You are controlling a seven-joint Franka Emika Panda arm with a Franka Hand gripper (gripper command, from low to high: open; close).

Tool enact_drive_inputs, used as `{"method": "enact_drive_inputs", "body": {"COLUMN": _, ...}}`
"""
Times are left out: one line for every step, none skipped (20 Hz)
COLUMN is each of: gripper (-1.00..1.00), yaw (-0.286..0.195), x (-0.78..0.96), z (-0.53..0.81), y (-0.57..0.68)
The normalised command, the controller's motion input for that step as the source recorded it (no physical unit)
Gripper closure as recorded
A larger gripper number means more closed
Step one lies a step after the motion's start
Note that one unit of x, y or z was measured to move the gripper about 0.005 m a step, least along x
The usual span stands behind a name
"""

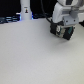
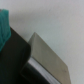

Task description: Open the kcup holder, insert the kcup into the holder, and close the kcup holder

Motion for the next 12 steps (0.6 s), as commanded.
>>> {"method": "enact_drive_inputs", "body": {"gripper": -1.00, "yaw": 0.059, "x": -0.94, "z": -0.02, "y": 0.38}}
{"method": "enact_drive_inputs", "body": {"gripper": -1.00, "yaw": 0.060, "x": -0.95, "z": -0.03, "y": 0.39}}
{"method": "enact_drive_inputs", "body": {"gripper": -1.00, "yaw": 0.058, "x": -0.93, "z": -0.02, "y": 0.39}}
{"method": "enact_drive_inputs", "body": {"gripper": -1.00, "yaw": 0.056, "x": -0.91, "z": -0.01, "y": 0.41}}
{"method": "enact_drive_inputs", "body": {"gripper": -1.00, "yaw": 0.063, "x": -0.86, "z": 0.00, "y": 0.42}}
{"method": "enact_drive_inputs", "body": {"gripper": -1.00, "yaw": 0.070, "x": -0.83, "z": 0.00, "y": 0.44}}
{"method": "enact_drive_inputs", "body": {"gripper": -1.00, "yaw": 0.085, "x": -0.78, "z": 0.01, "y": 0.43}}
{"method": "enact_drive_inputs", "body": {"gripper": -1.00, "yaw": 0.083, "x": -0.63, "z": 0.08, "y": 0.47}}
{"method": "enact_drive_inputs", "body": {"gripper": -1.00, "yaw": 0.089, "x": -0.59, "z": 0.25, "y": 0.45}}
{"method": "enact_drive_inputs", "body": {"gripper": -1.00, "yaw": 0.082, "x": -0.33, "z": 0.61, "y": 0.43}}
{"method": "enact_drive_inputs", "body": {"gripper": -1.00, "yaw": 0.069, "x": -0.13, "z": 0.75, "y": 0.36}}
{"method": "enact_drive_inputs", "body": {"gripper": -1.00, "yaw": 0.075, "x": -0.19, "z": 0.12, "y": 0.29}}
